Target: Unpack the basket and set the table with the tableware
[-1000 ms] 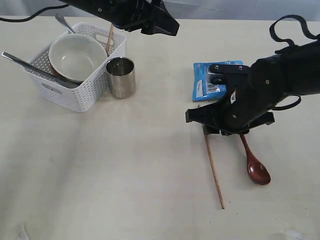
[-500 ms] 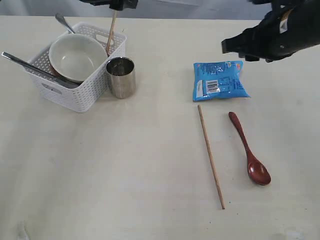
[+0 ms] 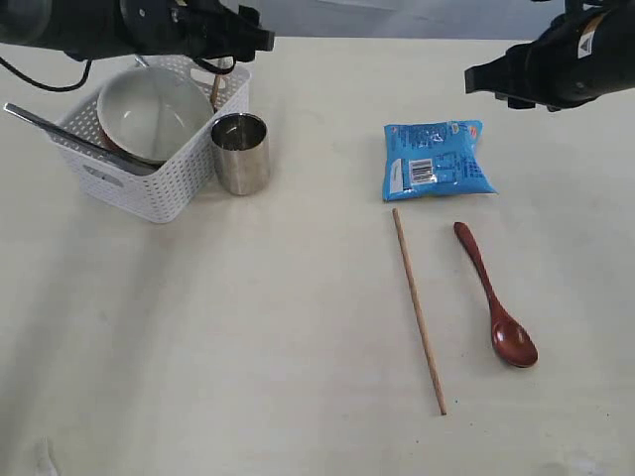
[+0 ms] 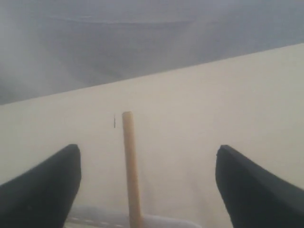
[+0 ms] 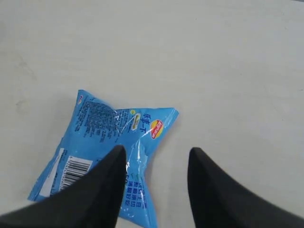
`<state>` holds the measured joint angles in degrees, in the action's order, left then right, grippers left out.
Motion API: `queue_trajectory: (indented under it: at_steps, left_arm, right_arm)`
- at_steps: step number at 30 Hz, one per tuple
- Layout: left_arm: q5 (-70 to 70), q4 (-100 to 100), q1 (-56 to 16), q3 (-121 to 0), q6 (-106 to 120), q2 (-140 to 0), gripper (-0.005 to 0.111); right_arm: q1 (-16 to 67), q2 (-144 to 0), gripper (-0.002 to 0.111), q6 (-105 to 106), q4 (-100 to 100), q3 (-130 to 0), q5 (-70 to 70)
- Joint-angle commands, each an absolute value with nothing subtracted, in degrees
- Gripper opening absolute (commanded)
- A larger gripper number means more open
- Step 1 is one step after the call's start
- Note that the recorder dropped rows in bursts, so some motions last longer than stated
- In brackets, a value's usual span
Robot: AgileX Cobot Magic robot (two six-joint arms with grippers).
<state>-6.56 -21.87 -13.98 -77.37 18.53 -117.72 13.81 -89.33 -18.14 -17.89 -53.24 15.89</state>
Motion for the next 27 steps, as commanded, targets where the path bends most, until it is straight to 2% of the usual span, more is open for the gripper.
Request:
queue_trajectory:
  at_steps: [1,7,9,13,19,26,27]
  left_arm:
    - [-7.06,-22.74,-13.53,-79.79,17.96,-120.86,0.073]
    - [-1.4,-22.74,-13.26,-85.07,17.96,-123.24,0.072]
    - [-1.26,-22.99,-13.26,-85.21,17.96,-123.24,0.068]
    - [-1.15,-22.99,-13.26,-85.21,17.96,-123.24,0.049]
    - [-1.01,-22.99,-13.26,-85.21,17.96,-123.24,0.034]
    - [-1.01,-22.99,-13.26,-85.21,17.96,-123.24,0.0]
    - [-1.01,-22.99,-13.26,-85.21,17.96,-123.24,0.0]
  right_arm:
    - [13.5,-89.4,0.041,-17.61,-18.28,-53.26,15.15]
    - [13.5,-89.4,0.041,-17.61,-18.28,-53.26,14.84]
    - [13.5,-89.4,0.041,-17.51,-18.28,-53.26,14.8]
    - [13.5,-89.4,0.041,-17.18,-18.28,-53.26,14.03]
    - [13.5,-89.4,0.041,-16.82,-18.28,-53.26,14.02]
    - [13.5,-89.4,0.041,-16.7,-18.28,-53.26,13.56]
    - [13.5,-89.4,0.041,-16.7,-18.28,-53.26,13.56]
